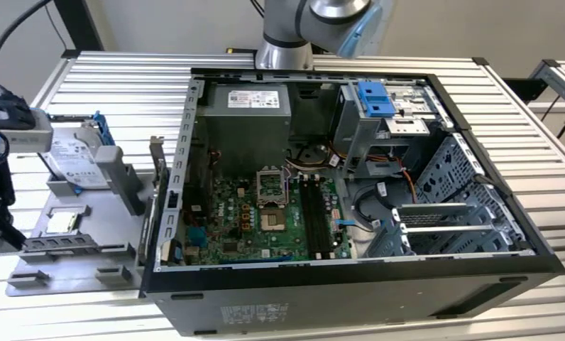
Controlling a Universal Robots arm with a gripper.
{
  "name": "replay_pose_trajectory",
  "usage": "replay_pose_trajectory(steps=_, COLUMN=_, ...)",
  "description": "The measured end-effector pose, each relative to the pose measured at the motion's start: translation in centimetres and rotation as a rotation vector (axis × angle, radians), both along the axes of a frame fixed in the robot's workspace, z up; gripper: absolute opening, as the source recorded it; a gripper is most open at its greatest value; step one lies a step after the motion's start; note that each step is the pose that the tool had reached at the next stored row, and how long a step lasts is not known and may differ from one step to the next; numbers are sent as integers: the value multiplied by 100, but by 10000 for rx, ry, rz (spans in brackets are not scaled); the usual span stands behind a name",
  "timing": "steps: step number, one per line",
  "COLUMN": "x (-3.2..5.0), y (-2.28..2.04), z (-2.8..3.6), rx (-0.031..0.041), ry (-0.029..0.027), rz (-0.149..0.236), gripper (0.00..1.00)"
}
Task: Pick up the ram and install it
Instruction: 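Pick up the ram and move it above insertion slot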
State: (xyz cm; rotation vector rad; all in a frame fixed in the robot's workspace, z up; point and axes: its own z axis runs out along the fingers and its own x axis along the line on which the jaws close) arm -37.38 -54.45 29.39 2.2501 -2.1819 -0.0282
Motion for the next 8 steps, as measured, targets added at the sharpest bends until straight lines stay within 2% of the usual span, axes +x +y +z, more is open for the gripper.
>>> replay_pose_trajectory(steps=3, x=0, y=0, z=101, rx=-1, ry=1, rz=0, gripper=0)
replay_pose_trajectory(steps=8, x=0, y=0, z=327, rx=0, ry=1, rz=-3, gripper=0)
